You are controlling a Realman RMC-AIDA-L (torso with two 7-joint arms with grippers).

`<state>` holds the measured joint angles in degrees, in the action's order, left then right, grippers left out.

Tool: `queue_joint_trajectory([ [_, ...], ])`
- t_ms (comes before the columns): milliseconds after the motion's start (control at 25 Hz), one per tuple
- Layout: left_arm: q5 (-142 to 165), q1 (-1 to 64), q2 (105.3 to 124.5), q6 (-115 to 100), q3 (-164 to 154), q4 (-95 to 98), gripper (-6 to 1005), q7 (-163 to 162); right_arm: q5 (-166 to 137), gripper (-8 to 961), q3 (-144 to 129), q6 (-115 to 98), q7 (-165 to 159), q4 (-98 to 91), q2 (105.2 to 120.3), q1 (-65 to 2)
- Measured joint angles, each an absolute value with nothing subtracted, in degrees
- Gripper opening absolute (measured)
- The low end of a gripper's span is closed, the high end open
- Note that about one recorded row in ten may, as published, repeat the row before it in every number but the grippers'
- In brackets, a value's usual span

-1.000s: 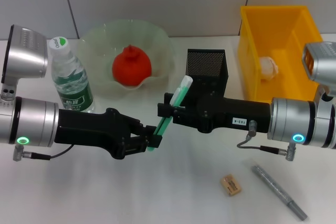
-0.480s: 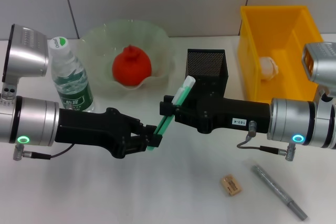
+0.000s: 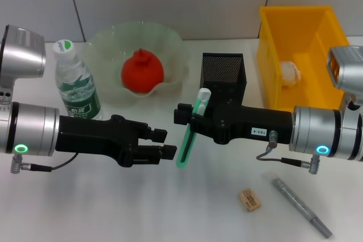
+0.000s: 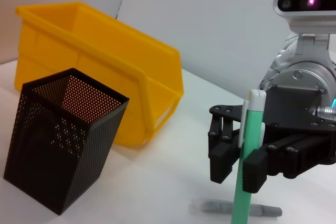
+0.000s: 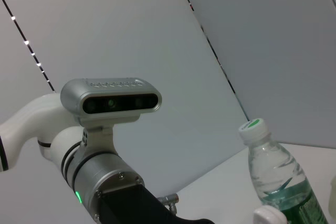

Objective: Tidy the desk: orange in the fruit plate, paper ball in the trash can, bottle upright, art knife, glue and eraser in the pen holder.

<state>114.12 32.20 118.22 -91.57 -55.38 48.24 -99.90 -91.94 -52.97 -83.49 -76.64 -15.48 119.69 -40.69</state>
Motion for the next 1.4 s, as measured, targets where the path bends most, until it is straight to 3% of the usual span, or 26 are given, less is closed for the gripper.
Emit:
queue_joint_trajectory([
  [440, 114.1, 31.1, 117.88, -92.0, -50.9, 48.5, 628, -100.6, -91.9, 165, -52.6, -84.3, -76.7, -15.8, 119.68, -40.4],
  [600, 114.1, 29.3, 117.16, -92.3, -47.3, 49.1, 859, -100.0, -91.7, 165, -52.2, -86.0, -78.1, -18.8, 119.36, -39.7],
  [880, 113.8, 25.5, 116.81, -92.5, -43.3, 49.1, 859, -96.3, -91.2, 165, -52.2, -85.9, -84.3, -30.6, 119.21, -38.6],
  [1400, 112.1, 22.7, 117.25, -92.7, -42.7, 48.6, 859, -93.8, -97.2, 166, -52.3, -77.2, -94.6, -45.0, 118.26, -42.9],
])
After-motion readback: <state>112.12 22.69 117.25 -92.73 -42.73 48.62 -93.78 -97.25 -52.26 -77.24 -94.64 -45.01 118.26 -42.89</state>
